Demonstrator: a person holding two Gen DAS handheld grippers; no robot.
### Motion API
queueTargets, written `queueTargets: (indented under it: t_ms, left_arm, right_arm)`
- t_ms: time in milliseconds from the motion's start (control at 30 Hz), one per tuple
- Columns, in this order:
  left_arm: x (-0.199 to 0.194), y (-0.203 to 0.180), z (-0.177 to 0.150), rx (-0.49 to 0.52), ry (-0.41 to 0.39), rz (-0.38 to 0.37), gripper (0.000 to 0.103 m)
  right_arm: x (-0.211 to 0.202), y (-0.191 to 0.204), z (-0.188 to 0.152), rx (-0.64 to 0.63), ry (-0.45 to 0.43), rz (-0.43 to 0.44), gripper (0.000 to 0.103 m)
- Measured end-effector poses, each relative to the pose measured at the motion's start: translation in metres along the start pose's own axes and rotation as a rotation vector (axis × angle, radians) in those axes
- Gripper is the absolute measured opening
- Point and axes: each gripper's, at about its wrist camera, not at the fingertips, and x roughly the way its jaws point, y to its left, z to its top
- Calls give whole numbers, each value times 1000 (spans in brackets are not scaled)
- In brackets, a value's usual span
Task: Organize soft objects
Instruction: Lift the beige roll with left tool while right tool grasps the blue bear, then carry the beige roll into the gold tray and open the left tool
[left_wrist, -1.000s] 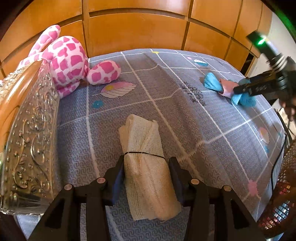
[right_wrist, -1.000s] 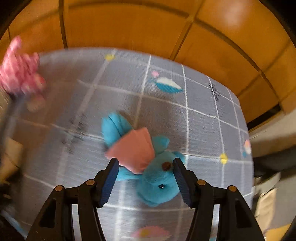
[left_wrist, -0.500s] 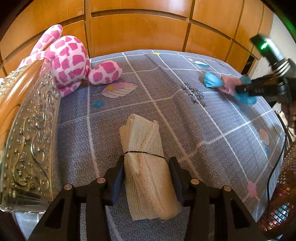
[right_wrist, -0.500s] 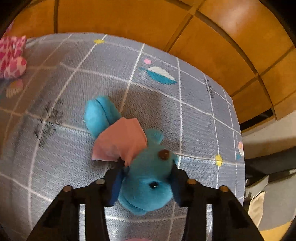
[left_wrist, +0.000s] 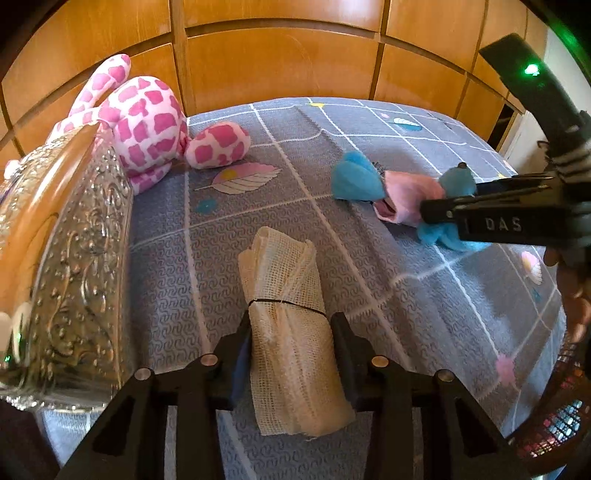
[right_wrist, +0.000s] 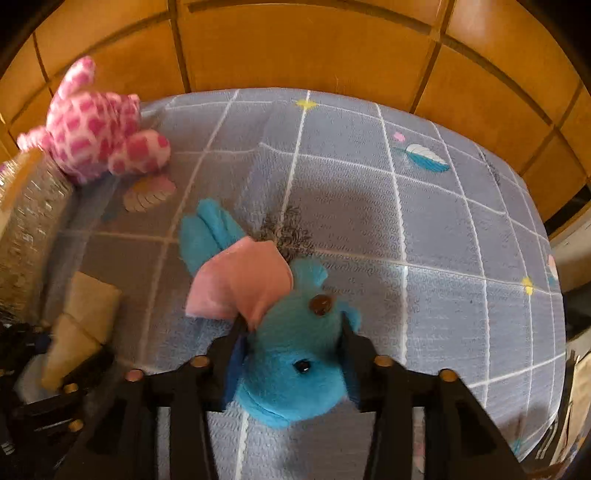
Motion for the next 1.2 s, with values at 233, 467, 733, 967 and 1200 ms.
queueTargets:
  t_ms: [233,467,733,967,1200]
  left_arm:
    - [-44,-7,4,8,-97,-9,40]
    - [-94,3,18,-36,-206,13,40]
    - [-122,27,15,-120,-247,44,41]
    - [-146,57,5,-199,-295,82,41]
    - [-156,95,-6,-288,-307,122,41]
  right_arm:
    - [7,-1,-3,-6,13,-19,57]
    - [10,5,-5,-42,2,-66,57]
    - [12,9,-6,-61,-2,-87,57]
    - [9,14,-8,-71,-9,-102,57]
    - [8,20,-12,-109,-24,-132,57]
